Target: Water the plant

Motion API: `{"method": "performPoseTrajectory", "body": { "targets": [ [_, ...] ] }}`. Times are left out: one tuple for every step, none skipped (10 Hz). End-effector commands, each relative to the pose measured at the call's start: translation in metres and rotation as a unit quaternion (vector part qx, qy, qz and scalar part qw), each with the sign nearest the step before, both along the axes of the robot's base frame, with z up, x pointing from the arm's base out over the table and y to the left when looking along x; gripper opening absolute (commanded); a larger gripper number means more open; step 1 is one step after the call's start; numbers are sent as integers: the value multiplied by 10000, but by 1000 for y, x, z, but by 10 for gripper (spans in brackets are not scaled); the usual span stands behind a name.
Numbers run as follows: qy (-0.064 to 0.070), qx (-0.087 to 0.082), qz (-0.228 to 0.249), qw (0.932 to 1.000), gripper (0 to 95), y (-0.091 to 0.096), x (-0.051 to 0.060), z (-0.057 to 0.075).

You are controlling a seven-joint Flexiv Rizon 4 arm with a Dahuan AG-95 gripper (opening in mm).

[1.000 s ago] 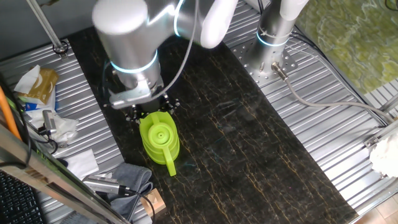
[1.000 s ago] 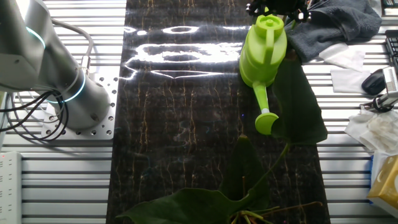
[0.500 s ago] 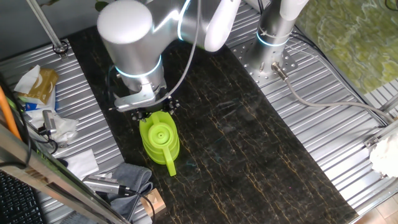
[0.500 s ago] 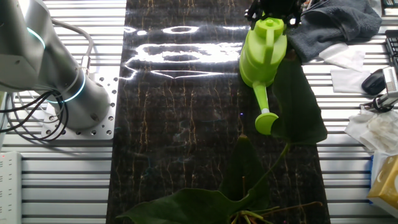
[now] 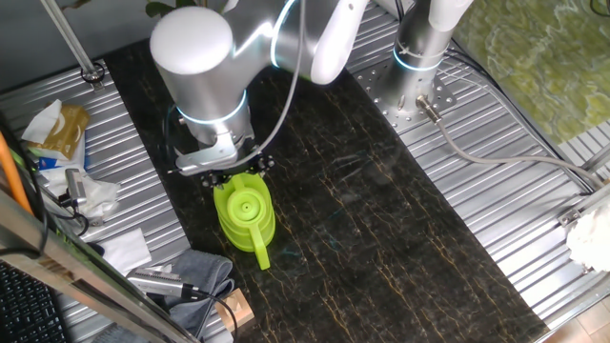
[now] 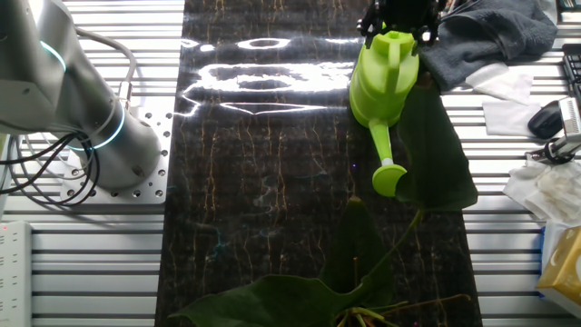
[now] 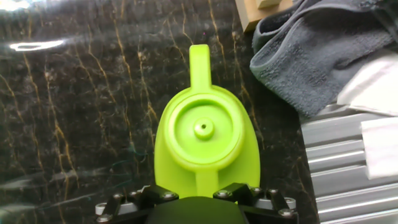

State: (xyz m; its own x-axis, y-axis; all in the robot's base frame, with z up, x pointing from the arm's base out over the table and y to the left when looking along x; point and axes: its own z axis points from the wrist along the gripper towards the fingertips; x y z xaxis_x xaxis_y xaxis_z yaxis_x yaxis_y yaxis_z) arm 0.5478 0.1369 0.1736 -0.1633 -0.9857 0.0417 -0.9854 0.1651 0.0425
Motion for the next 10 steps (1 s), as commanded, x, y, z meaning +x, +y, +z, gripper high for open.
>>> {"method": "performPoseTrajectory", "body": {
  "targets": [
    [-27,-17,0,10000,760,-1,0,-2],
    [-30,-29,4,10000,760,-1,0,-5],
    [-39,-23,5,10000,760,-2,1,-9],
    [-42,-24,-4,10000,760,-2,2,-11],
    [-53,-28,-10,10000,760,-2,2,-14],
    [-54,-18,-39,10000,760,-1,3,-17],
    [-59,-15,-63,10000,760,-1,3,-19],
    [-63,-17,-75,10000,760,0,4,-21],
    [-69,-16,-72,9999,760,1,4,-26],
    [-72,-14,-72,9999,760,1,5,-28]
  ]
}}
